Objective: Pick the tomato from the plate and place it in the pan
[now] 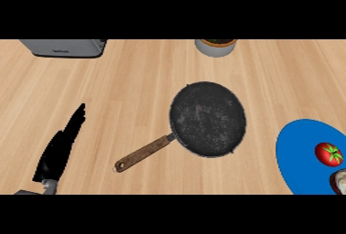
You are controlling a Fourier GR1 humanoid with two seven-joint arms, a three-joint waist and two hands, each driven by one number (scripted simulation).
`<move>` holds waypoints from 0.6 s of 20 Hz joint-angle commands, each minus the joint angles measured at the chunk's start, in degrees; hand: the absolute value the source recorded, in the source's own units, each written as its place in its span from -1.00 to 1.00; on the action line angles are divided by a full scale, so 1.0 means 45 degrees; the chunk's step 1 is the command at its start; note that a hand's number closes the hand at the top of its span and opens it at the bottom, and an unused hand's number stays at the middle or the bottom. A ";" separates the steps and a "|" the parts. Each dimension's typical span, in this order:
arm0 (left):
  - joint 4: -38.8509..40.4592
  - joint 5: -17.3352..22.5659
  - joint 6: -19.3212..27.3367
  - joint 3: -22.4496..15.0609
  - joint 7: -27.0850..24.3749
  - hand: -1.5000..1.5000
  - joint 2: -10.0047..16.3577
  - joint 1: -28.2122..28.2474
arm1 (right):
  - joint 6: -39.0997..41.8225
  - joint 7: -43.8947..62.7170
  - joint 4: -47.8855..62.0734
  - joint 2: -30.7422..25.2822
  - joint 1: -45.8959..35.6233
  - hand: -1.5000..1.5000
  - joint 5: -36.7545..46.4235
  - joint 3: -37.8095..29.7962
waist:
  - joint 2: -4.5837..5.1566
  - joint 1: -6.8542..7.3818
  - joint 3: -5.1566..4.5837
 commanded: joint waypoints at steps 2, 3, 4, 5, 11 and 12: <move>-0.0441 -0.0175 -0.0019 0.0147 0.0174 0.00 -0.0010 0.0293 | 0.1446 -0.0008 0.0186 0.0151 -0.1744 -1.00 0.1462 0.1241 | -0.0041 -0.0083 -0.0020; -0.0120 -0.0047 -0.0293 0.0234 0.0430 0.00 0.0014 -0.0161 | 0.1477 0.0123 0.0609 0.0359 -0.2428 -1.00 0.1937 0.1540 | 0.0002 -0.0013 -0.0016; 0.0216 -0.0475 0.0114 0.0039 0.0437 0.00 -0.0481 -0.0561 | 0.1706 0.0596 0.0846 0.0655 -0.3177 -1.00 0.2009 0.1579 | 0.0002 -0.0075 -0.0021; -0.0023 -0.0387 -0.0011 0.0244 -0.0087 0.00 -0.0389 0.0323 | 0.1226 0.0027 0.0583 0.0797 -0.2368 -1.00 0.2627 0.1677 | -0.0060 -0.0252 -0.0024; -0.0206 -0.0598 -0.0338 0.0572 0.0461 0.00 -0.0337 0.0080 | 0.1829 0.1876 0.0797 0.2036 -0.3613 -1.00 0.3536 0.2248 | -0.0057 -0.0300 -0.0027; -0.0974 -0.0699 -0.0078 0.0649 0.0814 0.00 -0.0156 0.0699 | 0.2283 0.2251 -0.0522 0.1546 -0.2859 -1.00 0.3257 0.2182 | -0.0127 -0.0434 -0.0034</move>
